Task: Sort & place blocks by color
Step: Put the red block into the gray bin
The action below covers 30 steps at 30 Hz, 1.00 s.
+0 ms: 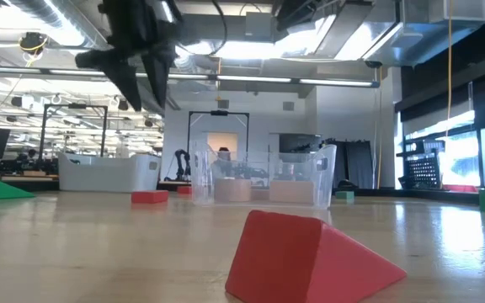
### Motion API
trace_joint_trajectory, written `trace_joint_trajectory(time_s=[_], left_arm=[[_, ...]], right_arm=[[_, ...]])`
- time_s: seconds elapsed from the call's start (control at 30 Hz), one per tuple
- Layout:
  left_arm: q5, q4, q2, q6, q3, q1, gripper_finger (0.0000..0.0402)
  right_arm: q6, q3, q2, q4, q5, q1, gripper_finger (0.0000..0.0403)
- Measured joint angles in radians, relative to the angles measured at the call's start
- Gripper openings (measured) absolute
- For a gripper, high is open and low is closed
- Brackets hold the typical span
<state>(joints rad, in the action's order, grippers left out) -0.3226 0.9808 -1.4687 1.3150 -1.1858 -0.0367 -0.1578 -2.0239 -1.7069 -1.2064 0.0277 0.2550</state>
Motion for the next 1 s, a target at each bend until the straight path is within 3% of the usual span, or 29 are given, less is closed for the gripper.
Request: trace_joint_trajectory(time_s=[0.23, 0.53, 0.77, 1.0], left_arm=[[0.045, -0.020, -0.169, 0.071, 0.001, -0.006, 0.0186], [0.046, -0.100, -0.291, 0.003, 0.001, -0.005, 0.0186], [0.059, -0.098, -0.288, -0.330, 0.001, -0.005, 0.0186], [0.230, -0.087, -0.284, -0.949, 0.001, -0.006, 0.0184]], right_arm=[[-0.003, 0.000, 0.000, -0.003, 0.000, 0.000, 0.0170], [-0.005, 0.000, 0.000, -0.003, 0.000, 0.000, 0.0170], [-0.005, 0.000, 0.000, -0.003, 0.000, 0.000, 0.0170], [-0.005, 0.000, 0.000, -0.003, 0.000, 0.000, 0.0170]])
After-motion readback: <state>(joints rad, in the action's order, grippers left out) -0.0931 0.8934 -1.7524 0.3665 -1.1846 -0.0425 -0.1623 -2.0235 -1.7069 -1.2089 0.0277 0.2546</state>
